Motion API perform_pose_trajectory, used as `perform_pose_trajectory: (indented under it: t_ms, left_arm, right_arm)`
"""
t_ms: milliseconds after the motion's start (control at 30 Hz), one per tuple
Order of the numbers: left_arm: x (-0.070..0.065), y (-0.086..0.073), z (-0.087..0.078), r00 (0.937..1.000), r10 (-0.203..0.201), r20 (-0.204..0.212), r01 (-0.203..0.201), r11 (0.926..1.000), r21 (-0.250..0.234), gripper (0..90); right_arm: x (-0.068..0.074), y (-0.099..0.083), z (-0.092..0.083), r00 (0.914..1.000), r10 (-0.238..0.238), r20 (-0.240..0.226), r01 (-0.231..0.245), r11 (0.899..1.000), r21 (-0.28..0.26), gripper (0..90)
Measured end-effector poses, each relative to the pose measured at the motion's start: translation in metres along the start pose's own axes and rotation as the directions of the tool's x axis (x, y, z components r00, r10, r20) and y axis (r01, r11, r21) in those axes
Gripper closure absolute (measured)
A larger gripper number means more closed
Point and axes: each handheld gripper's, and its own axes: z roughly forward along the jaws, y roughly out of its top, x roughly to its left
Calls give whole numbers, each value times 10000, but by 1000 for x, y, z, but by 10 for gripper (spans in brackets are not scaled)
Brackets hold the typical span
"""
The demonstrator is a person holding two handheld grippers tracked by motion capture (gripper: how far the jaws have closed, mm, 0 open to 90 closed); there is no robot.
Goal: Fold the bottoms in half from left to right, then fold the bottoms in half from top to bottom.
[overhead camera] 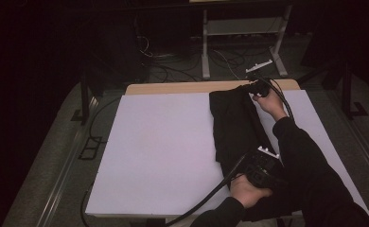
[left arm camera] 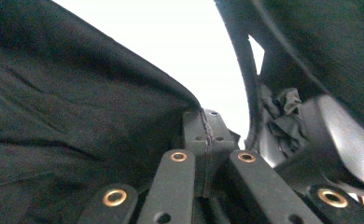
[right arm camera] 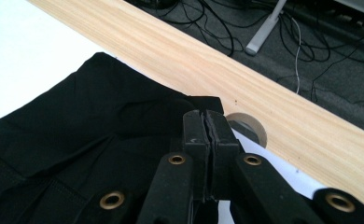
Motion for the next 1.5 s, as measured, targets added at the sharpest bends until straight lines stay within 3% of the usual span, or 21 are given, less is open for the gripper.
perform_pose_trajectory:
  t_ms: [233, 333, 433, 500, 567, 667, 767, 800, 900, 1000, 1167, 1267, 1367, 1500]
  left_arm:
    - [4, 4, 7, 9993, -368, -83, 366, 9991, -232, 884]
    - [4, 4, 8, 9993, -358, -116, 356, 9992, -160, 882]
    - [2, 3, 7, 9994, -324, -76, 323, 9994, -123, 877]
    - [-1, 3, 6, 9996, -275, 60, 276, 9996, -38, 776]
    - [-4, 2, 3, 9998, -208, 9, 208, 9998, -41, 617]
    - [-7, 0, -4, 10000, -8, 66, 10, 9994, -357, 506]
    - [-8, 0, -14, 9991, 298, -285, -314, 9978, -579, 388]
    - [-8, 0, -18, 9987, 337, -386, -360, 9975, -613, 353]
    - [-6, -1, -30, 9975, 534, -454, -571, 9948, -842, 288]
    - [-7, -2, -43, 9927, 994, -687, -1069, 9877, -1144, 211]
    - [-5, 2, -65, 9819, 1547, -1096, -1709, 9725, -1585, 84]
    - [-1, 5, -75, 9749, 1750, -1375, -1967, 9666, -1645, 0]
    - [3, 7, -83, 9675, 1996, -1554, -2258, 9583, -1751, 0]
    - [8, 7, -88, 9585, 2250, -1754, -2527, 9548, -1564, 0]
  right_arm:
    - [-4, 0, 3, 9997, 207, -129, -213, 9988, -445, 867]
    - [-7, -6, 9, 9980, 531, -339, -539, 9983, -226, 845]
    - [-12, -11, 8, 9903, 1240, -627, -1252, 9920, -159, 739]
    - [-16, -12, 1, 9861, 1543, -613, -1564, 9872, -317, 641]
    - [-20, -14, -8, 9824, 1744, -674, -1778, 9829, -482, 538]
    - [-26, -17, -23, 9720, 2013, -1212, -2121, 9737, -837, 361]
    - [-29, -19, -37, 9621, 2187, -1626, -2327, 9699, -720, 196]
    - [-29, -20, -41, 9614, 2161, -1702, -2298, 9710, -653, 138]
    - [-26, -28, -54, 9663, 2016, -1602, -2166, 9728, -825, 112]
    - [-24, -38, -64, 9612, 2039, -1855, -2222, 9714, -833, 8]
    - [-28, -51, -75, 9602, 2234, -1678, -2402, 9668, -874, 0]
    - [-32, -55, -81, 9552, 2428, -1693, -2615, 9602, -985, 0]
    - [-33, -57, -85, 9533, 2483, -1722, -2699, 9559, -1158, 0]
    - [-34, -58, -86, 9541, 2459, -1708, -2688, 9548, -1270, 0]
